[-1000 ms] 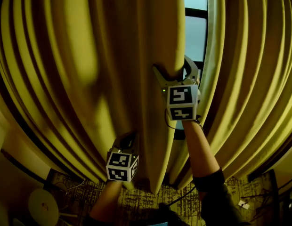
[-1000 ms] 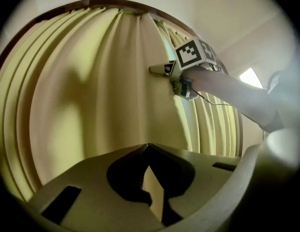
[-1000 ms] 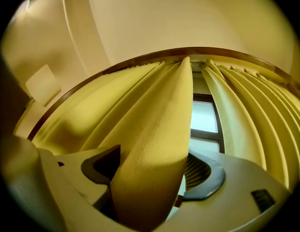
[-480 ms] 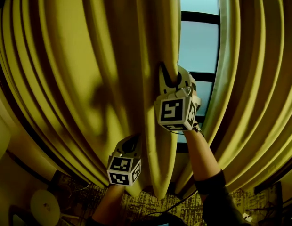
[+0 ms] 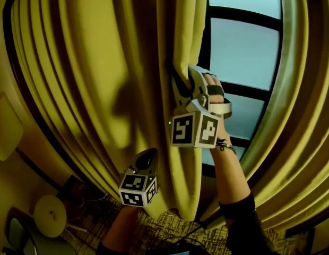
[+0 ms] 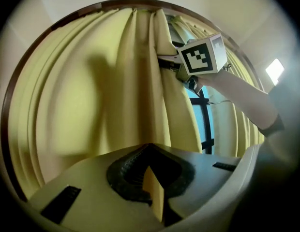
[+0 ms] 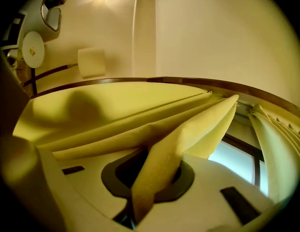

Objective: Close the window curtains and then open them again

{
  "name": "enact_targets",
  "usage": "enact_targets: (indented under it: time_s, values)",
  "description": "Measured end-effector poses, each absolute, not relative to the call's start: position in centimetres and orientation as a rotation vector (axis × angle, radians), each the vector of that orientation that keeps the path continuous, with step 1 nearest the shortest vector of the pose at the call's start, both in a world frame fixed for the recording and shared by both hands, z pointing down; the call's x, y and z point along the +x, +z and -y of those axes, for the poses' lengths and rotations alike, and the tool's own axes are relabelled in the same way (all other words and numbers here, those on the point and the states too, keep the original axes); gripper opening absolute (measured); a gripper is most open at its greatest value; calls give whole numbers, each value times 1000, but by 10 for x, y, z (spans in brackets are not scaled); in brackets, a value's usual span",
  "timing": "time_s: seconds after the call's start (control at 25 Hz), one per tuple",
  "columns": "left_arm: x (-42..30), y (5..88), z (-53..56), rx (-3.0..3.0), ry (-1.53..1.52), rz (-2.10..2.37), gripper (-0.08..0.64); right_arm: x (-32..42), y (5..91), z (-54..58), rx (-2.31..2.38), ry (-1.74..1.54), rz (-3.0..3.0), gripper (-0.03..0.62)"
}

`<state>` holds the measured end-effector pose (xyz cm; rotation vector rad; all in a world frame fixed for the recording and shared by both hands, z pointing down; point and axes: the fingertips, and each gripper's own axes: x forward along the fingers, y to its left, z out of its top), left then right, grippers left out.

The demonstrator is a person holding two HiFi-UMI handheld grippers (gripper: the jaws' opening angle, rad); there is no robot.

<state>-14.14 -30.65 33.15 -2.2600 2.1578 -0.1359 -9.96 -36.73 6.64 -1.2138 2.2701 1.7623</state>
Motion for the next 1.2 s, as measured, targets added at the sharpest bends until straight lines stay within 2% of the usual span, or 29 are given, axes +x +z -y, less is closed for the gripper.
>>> enact_targets:
  time_s: [0.24,0.6,1.2]
  values:
    - [-201,326,287,-2125,-115,-2328,4,-162,51,347,-1038,1750,-2277,54]
    - [-284,305,235,-2039,-61,-2401,4,-272,37,271,-823,1919,-2263,55]
    - [-440,281,210,-2053,14,-2409,4,-445,14,226,-796,1976,-2274,55]
